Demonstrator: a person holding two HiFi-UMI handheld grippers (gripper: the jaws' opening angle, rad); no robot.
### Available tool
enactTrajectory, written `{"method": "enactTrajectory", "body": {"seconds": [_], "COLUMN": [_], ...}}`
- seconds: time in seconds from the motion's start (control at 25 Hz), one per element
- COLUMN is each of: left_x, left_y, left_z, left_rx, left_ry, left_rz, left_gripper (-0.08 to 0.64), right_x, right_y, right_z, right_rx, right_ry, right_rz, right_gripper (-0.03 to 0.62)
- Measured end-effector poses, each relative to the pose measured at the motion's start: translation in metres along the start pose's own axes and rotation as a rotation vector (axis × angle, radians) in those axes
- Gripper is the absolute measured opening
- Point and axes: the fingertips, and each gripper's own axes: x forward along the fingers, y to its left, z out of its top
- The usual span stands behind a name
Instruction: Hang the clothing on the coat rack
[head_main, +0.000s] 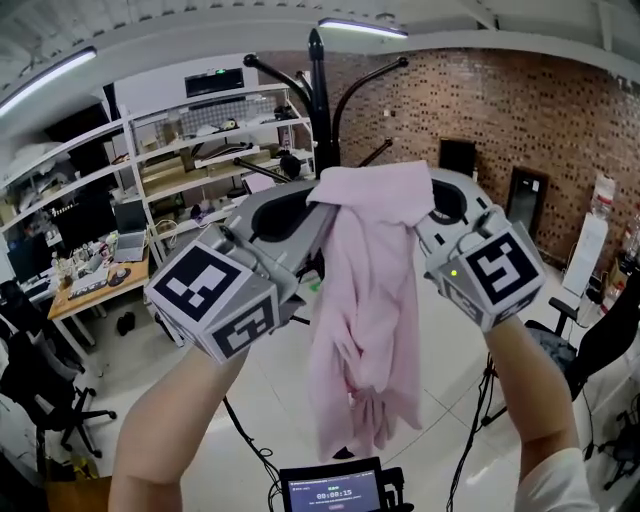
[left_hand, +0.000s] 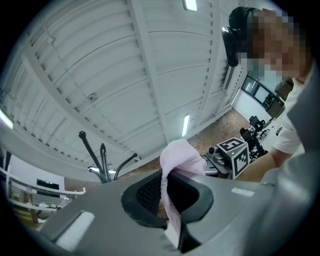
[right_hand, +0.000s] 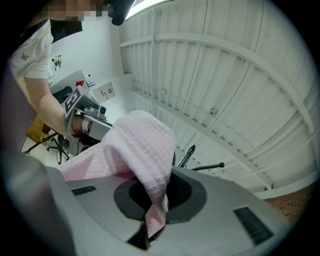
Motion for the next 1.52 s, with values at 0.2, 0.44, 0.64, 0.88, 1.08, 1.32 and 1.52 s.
{"method": "enactTrajectory", "body": {"seconds": [0.2,0.44,0.64,0.88,1.08,1.32,1.52], "left_x": [0.027,0.057,0.078,0.099,0.106,0.105,0.111], "left_y": [0.021,0.055,0.096,0.131,0.159,0.158,0.141], "left_z": [0.013,0.014,0.016,0.004,-0.032,-0.094,-0.124], "left_rx": [0.033,0.075,0.130,0.179,0.162,0.146,0.131], "left_ry": [0.002,0.033,0.097,0.191,0.273,0.402,0.429], "left_rz": [0.038,0.108,0.176,0.235,0.288,0.257,0.194], "left_gripper": [0.009,0.009,0.011,0.010,0.011,0.011,0.011], "right_x": [0.016,0.039,0.069,0.098,0.130,0.146,0.140], "right_y": [-0.034,-0.075,-0.109,-0.132,-0.138,-0.120,-0.102], "right_z": [0.011,0.007,0.007,-0.003,-0.043,-0.130,-0.174], "right_rx": [-0.030,-0.015,-0.005,-0.007,0.028,0.140,0.190], "right_ry": [-0.026,-0.035,-0.016,0.023,0.107,0.273,0.312], "right_rz": [-0.009,-0.029,-0.045,-0.053,-0.057,-0.035,-0.013], "right_gripper": [0.009,0.009,0.009,0.009,0.009,0.009,0.009]}}
